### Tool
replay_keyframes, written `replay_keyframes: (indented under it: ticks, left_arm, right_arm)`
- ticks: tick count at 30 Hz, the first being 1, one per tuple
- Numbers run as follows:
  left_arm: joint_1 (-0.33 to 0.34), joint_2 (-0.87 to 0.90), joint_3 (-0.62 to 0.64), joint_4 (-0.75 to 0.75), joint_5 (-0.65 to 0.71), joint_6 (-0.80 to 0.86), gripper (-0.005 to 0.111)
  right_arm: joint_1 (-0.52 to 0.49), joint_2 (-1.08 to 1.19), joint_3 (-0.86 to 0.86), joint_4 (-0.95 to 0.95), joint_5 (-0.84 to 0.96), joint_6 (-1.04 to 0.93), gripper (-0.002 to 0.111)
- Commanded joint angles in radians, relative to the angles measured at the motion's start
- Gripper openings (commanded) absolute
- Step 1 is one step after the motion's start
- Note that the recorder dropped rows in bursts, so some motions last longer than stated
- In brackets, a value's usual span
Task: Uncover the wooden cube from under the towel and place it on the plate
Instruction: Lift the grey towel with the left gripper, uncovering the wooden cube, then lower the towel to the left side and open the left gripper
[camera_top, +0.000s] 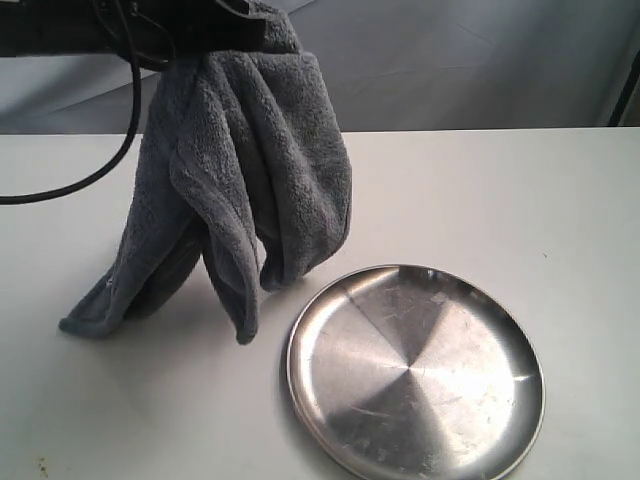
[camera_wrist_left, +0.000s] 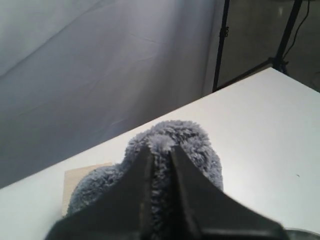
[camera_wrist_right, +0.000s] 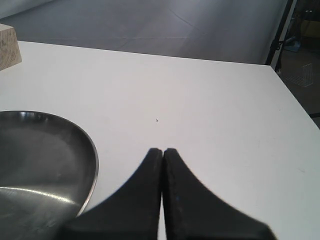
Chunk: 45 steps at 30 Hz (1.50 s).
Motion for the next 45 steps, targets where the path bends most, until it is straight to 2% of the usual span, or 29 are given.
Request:
replay_keyframes:
  ticks: [1, 11, 13, 17, 21, 25, 33, 37, 45]
  left_arm:
    - [-0.003, -0.063, -0.006, 0.025, -0.096, -0.009, 0.0]
    - [0.008, -0.15, -0.006, 0.103, -0.113, -0.009, 0.0]
    - [0.038, -0.164, -0.006, 0.103, -0.066, -0.009, 0.0]
    - [0.151, -0.19, 0.0, 0.103, 0.075, -0.044, 0.0]
    - [0.207, -0.239, 0.067, 0.16, 0.095, -0.055, 0.0]
    - [0.206, -0.302, 0.145, 0.229, 0.108, -0.057, 0.0]
    - [0.206, -0.429, 0.323, 0.229, 0.116, -0.061, 0.0]
    - [0.206, -0.435, 0.395, 0.229, 0.176, -0.061, 0.0]
    - [0.206, -0.435, 0.407, 0.229, 0.198, -0.055, 0.0]
  right_arm:
    - [0.002, -0.006, 0.004, 0.005, -0.007, -0.003, 0.0]
    - [0.002, -0.006, 0.004, 0.005, -0.007, -0.003, 0.0]
    - [0.002, -0.006, 0.004, 0.005, -0.007, -0.003, 0.0]
    - [0.002, -0.006, 0.004, 0.005, -0.007, -0.003, 0.0]
    - [0.002, -0.006, 0.004, 0.005, -0.007, -0.003, 0.0]
    - [0.002, -0.006, 0.004, 0.005, -0.007, -0.003, 0.0]
    - [0.002, -0.006, 0.004, 0.005, -0.007, -0.003, 0.0]
    - [0.002, -0.006, 0.004, 0.005, -0.007, -0.003, 0.0]
    - [0.002, -0.006, 0.004, 0.005, -0.007, -0.003, 0.0]
